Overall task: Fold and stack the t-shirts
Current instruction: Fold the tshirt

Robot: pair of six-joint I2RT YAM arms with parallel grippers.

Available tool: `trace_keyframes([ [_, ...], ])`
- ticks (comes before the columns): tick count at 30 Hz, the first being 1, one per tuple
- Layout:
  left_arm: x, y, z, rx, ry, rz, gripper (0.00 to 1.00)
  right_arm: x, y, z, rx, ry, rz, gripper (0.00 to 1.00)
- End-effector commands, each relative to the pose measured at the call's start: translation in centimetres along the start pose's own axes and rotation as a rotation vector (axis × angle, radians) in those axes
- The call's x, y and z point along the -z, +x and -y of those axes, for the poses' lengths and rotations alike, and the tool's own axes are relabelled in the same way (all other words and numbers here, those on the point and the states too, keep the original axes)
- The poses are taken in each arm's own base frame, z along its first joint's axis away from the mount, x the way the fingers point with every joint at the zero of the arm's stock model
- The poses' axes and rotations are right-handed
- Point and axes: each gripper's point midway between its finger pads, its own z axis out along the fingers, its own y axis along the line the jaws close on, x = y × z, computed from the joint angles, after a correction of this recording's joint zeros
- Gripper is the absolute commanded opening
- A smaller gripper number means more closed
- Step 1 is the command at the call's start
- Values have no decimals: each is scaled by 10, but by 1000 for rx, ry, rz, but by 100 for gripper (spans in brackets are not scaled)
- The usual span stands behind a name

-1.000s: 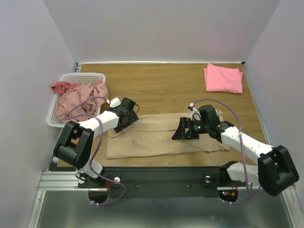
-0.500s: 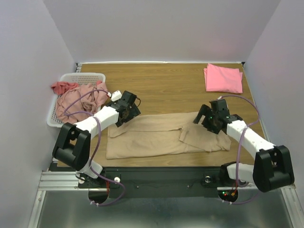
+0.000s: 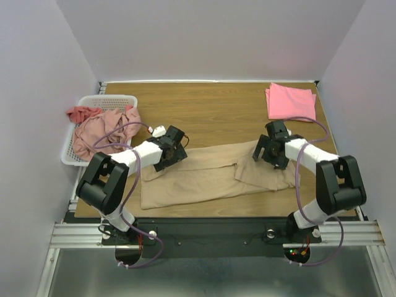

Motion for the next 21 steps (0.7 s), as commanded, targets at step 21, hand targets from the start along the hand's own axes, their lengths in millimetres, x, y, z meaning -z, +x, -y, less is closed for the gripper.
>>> trace_keyframes([
  [21, 32, 160, 18, -3, 135, -487, 97, -139, -153, -301, 445, -635, 109, 100],
])
